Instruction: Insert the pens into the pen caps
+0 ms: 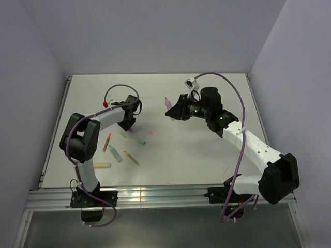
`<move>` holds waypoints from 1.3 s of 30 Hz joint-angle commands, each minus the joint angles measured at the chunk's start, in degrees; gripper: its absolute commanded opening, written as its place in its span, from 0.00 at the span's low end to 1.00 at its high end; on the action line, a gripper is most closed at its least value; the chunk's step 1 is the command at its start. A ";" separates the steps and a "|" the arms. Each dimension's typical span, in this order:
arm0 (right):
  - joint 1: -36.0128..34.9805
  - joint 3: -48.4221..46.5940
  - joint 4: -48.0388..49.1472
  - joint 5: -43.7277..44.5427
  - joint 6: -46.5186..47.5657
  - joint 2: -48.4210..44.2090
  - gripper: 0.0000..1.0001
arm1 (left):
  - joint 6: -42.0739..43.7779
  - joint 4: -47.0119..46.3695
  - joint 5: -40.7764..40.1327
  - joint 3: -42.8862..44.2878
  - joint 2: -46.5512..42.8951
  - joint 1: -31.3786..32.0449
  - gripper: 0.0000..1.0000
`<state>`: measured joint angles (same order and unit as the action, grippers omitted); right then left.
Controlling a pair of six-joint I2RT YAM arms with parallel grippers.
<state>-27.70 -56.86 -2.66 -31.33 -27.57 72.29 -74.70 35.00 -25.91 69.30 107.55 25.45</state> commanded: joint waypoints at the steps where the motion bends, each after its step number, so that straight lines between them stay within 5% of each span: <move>1: 0.72 -0.44 1.25 -1.80 0.24 0.74 0.00 | 0.86 -1.51 3.15 -1.36 4.25 -0.40 0.28; 6: 0.81 -0.09 2.39 -3.82 -0.55 1.36 0.00 | 4.71 -3.53 5.60 -1.80 2.06 -1.02 0.00; 20: 0.55 0.96 6.70 -7.87 -3.10 3.82 0.00 | 18.88 0.06 9.30 9.88 -13.23 -1.11 0.00; 39: -6.84 -2.38 6.52 -5.32 -2.22 6.80 0.00 | 16.60 -4.50 11.76 17.36 -23.87 5.31 0.00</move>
<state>-34.15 -56.58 2.11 -36.97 -30.39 78.26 -57.89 32.84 -14.22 84.25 86.46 29.43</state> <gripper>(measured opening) 0.271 0.295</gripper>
